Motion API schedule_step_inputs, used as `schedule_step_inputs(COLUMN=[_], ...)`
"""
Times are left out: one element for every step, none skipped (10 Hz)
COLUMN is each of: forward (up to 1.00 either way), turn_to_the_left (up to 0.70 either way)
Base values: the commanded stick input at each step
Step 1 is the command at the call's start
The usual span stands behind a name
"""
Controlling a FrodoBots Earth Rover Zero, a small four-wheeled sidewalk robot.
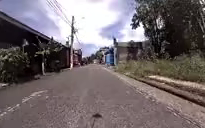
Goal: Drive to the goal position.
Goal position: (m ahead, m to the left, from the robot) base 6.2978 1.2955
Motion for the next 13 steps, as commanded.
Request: schedule_step_inputs(forward=[0.70, 0.70, 0.70, 0.70, 0.70, 0.70, 0.70, 0.70, 0.70, 0.70, 0.70, 0.70, 0.70], turn_to_the_left=[0.00, 0.00, 0.00, 0.00, 0.00, 0.00, 0.00, 0.00, 0.00, 0.00, 0.23, 0.13, 0.03])
